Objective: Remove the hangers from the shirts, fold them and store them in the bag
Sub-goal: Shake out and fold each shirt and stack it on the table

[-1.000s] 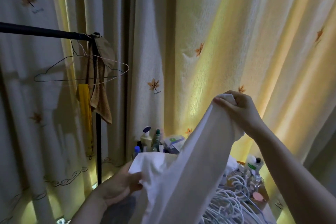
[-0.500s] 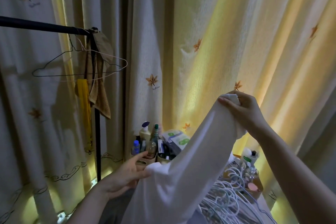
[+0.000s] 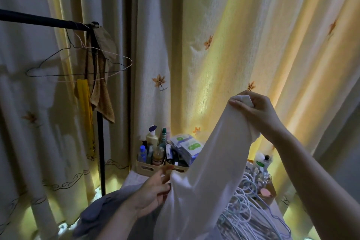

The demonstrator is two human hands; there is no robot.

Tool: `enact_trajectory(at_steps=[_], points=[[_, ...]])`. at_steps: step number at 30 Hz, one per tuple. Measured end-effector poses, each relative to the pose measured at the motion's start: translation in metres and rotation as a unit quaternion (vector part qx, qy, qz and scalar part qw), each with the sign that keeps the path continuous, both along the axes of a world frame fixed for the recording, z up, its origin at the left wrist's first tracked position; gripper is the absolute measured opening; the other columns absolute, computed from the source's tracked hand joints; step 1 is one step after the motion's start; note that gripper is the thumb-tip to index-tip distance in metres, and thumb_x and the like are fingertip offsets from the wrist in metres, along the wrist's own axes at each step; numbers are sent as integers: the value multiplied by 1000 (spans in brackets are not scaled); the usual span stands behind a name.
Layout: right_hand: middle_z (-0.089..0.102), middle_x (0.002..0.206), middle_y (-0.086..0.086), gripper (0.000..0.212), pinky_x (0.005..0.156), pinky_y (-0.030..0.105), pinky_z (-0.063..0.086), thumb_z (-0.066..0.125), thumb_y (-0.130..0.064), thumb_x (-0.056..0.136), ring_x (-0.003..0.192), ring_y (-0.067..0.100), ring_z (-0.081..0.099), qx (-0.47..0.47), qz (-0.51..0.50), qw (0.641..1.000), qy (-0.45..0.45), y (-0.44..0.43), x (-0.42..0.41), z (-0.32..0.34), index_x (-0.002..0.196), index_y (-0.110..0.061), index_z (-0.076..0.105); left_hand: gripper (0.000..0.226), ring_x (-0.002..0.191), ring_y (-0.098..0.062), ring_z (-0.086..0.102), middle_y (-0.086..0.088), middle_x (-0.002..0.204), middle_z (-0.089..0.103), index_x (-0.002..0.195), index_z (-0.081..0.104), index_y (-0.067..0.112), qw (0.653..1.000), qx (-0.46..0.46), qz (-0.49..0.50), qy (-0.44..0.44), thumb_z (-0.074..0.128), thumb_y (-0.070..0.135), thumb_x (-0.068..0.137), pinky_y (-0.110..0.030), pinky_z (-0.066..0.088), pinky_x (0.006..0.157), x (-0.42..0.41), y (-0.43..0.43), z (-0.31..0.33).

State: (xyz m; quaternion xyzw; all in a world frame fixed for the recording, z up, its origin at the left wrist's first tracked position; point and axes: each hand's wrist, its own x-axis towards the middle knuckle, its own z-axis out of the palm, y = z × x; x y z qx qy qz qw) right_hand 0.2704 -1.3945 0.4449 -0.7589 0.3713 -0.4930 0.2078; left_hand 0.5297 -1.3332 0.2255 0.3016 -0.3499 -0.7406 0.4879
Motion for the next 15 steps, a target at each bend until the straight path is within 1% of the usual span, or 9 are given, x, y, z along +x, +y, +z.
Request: enact_trajectory(at_steps=[2,4,6,7,8,10,11,13,15], points=[[67,78,-8,9,67,22,48,66,-26,86,74,4,60,6,5,1000,-2,-2,-4,-3,83,-19,70,62,113,-26,62,-8,124,64,132,44,19,999,-21,9,-24,59,-10,79,-33,55,81,-2,-3,0],[66,75,-13,9,62,13,47,66,-27,87,70,-1,59,11,7,1000,-4,-4,-9,-4,79,-25,70,72,113,-24,63,-4,123,65,132,46,22,999,-37,10,-21,75,-1,70,-32,54,80,-1,-5,1],[66,73,-14,11,59,9,46,65,-27,87,69,-2,59,10,6,1000,-7,-5,-13,-4,77,-27,69,79,114,-27,61,-5,125,64,129,50,26,999,-40,23,-14,86,6,61,-36,55,82,2,-6,3],[67,73,-14,10,60,9,46,65,-27,87,70,-2,59,10,4,1000,-7,-5,-15,-3,77,-28,70,80,114,-27,61,-5,126,63,128,52,26,999,-40,34,-9,88,6,60,-38,55,83,4,-7,3],[67,74,-15,10,60,9,46,65,-27,87,70,-2,59,8,3,1000,-6,-6,-16,-3,78,-28,70,77,114,-27,61,-5,126,62,128,52,26,998,-42,46,-4,86,4,62,-39,55,83,6,-9,4],[68,76,-15,9,63,11,47,65,-28,87,72,-3,60,12,-1,1000,-10,-9,-18,-4,81,-28,71,63,111,-24,63,-4,124,64,126,54,23,996,-51,75,2,74,-3,72,-36,56,79,9,-13,6],[69,77,-14,8,64,13,47,65,-29,87,73,-2,61,18,-6,1000,-13,-10,-19,-4,83,-27,71,54,106,-22,66,-5,120,66,122,56,20,995,-51,91,-1,67,-6,76,-34,57,75,10,-15,8],[70,80,-12,9,66,18,47,65,-31,87,75,-1,62,28,-17,999,-13,-13,-21,-4,87,-26,72,38,88,-21,71,-10,106,70,109,58,14,990,-33,136,-16,60,-10,80,-31,58,65,14,-18,13],[70,83,-12,8,67,20,47,66,-32,86,75,-2,62,39,-22,999,-7,-15,-23,-4,91,-28,72,26,77,-21,70,-11,96,68,98,55,9,980,6,195,-27,56,-12,84,-31,59,60,18,-20,17]])
